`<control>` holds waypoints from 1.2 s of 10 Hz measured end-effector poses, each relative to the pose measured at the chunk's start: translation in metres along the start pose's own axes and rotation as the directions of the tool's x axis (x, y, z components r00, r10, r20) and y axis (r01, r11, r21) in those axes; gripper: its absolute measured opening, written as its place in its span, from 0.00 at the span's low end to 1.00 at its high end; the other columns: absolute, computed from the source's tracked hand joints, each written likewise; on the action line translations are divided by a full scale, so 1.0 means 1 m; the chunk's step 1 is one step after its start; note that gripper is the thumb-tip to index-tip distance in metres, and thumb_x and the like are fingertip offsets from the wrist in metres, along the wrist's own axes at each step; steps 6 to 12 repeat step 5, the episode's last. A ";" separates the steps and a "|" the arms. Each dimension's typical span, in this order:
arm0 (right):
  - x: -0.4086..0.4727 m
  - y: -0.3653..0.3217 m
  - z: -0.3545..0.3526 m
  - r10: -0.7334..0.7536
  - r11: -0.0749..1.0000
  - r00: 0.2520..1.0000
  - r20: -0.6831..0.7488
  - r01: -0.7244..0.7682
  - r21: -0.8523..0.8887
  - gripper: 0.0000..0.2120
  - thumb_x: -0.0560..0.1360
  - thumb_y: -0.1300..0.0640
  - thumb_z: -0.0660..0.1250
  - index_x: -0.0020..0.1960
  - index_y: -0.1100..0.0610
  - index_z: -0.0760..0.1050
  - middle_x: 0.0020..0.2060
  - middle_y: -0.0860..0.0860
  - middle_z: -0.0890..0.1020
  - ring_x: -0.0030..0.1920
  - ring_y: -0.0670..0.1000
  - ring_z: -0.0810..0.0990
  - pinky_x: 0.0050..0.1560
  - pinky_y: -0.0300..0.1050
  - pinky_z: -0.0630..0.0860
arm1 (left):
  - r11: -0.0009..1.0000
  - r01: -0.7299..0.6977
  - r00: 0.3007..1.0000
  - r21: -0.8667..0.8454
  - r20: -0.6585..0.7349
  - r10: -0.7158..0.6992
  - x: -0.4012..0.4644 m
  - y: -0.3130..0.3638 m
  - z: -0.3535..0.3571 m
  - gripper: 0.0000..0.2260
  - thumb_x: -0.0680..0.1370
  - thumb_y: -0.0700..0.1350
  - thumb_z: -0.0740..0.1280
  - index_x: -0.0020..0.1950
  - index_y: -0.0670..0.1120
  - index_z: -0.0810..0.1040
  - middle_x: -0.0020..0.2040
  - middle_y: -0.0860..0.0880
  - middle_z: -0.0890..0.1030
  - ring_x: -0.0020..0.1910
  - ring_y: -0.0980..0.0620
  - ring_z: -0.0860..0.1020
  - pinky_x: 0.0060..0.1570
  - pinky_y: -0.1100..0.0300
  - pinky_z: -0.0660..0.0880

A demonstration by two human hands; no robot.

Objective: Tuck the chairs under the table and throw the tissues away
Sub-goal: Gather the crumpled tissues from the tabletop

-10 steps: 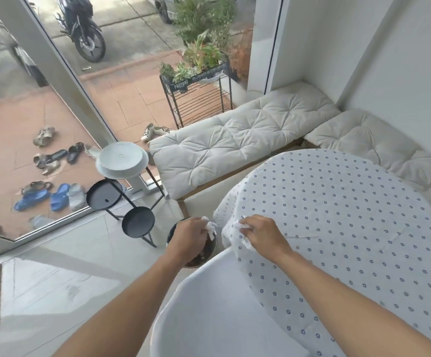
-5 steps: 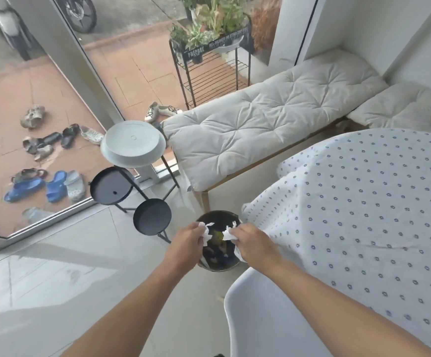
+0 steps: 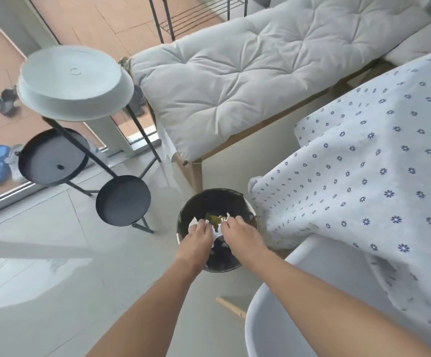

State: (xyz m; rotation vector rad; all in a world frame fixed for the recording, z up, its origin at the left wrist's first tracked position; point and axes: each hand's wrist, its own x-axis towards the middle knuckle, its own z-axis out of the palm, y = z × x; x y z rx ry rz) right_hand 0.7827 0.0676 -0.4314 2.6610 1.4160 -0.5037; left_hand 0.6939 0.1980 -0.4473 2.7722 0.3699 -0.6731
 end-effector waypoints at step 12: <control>-0.017 0.003 0.028 0.148 0.986 0.967 0.208 -0.129 -0.101 0.43 0.80 0.33 0.52 0.82 0.60 0.41 0.81 0.61 0.40 0.80 0.62 0.34 0.78 0.68 0.42 | 0.994 -0.051 0.986 0.092 0.162 0.036 0.007 -0.003 -0.003 0.41 0.82 0.64 0.58 0.85 0.48 0.39 0.85 0.45 0.35 0.84 0.41 0.36 0.80 0.33 0.42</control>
